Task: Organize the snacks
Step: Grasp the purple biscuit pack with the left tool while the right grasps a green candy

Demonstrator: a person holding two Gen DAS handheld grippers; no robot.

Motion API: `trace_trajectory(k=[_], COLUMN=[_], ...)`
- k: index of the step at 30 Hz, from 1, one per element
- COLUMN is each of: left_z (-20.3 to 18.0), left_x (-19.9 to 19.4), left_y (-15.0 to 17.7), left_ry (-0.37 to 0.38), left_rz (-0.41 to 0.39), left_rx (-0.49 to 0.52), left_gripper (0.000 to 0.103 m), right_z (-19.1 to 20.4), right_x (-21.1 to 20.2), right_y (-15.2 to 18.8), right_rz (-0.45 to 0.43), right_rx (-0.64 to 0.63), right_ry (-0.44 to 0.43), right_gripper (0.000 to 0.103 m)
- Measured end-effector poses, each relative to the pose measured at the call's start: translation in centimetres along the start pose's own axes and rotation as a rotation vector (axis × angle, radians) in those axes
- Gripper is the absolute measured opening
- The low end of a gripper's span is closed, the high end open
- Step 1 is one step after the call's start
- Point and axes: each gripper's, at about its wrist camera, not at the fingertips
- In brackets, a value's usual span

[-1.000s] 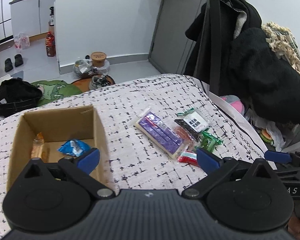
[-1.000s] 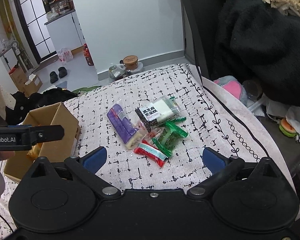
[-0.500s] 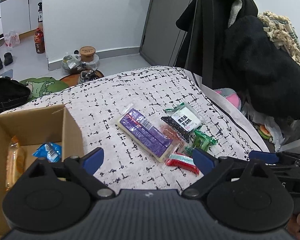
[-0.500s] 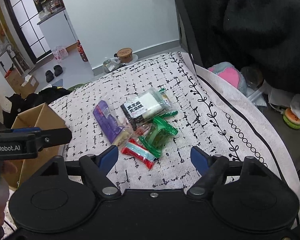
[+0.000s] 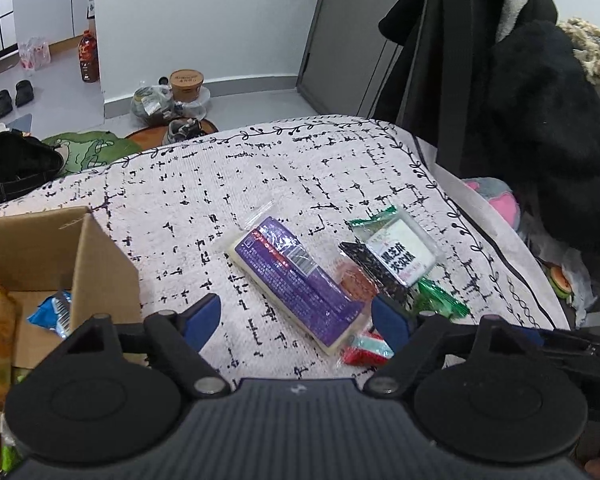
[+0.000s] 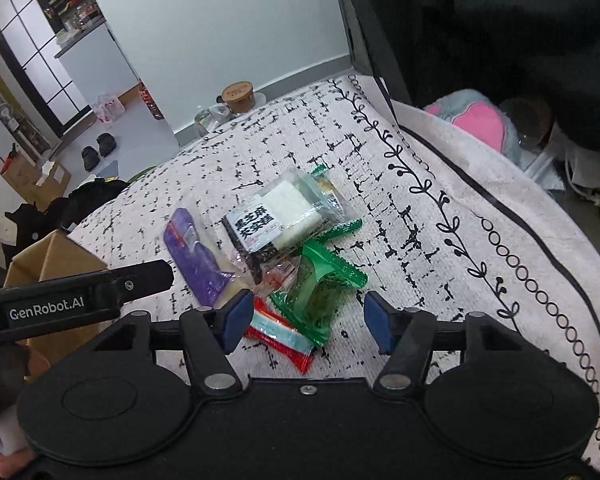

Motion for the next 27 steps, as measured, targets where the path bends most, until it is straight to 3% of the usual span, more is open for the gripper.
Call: trace_trajectory(k=[11, 21, 24, 27], left_z=[0.1, 0.1, -0.1, -0.8], left_x=[3.8, 6.9, 7.2, 7.0], left_y=[-2.3, -1.9, -1.4, -0.8], left_ry=[-0.041, -0.059, -0.067, -0.085], left_rz=[0.022, 0.108, 0.109, 0.11], left_rx=[-0.046, -0.049, -0.042, -0.009], left_gripper=[0.082, 0.082, 0.079, 0.066], right_z=[-0.4, -0.6, -0.5, -0.7], right_x=[2.6, 4.3, 4.7, 4.4], right_y=[-1.4, -2.2, -2.1, -1.9], right_rz=[0.039, 0.052, 0.054, 0.047], right_rx=[0.013, 0.037, 0.031, 0.038], right_ry=[0.006, 0.04, 0.068, 0.064], right_gripper=[0.056, 0.055, 0.047, 0.043])
Point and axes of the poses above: each gripper's, at about its wrist camera, not at the fingertips, and x roughly the way its jaws point, z to its left, y to its underside, and after that the axes turned 7 degrees about z, right-handed
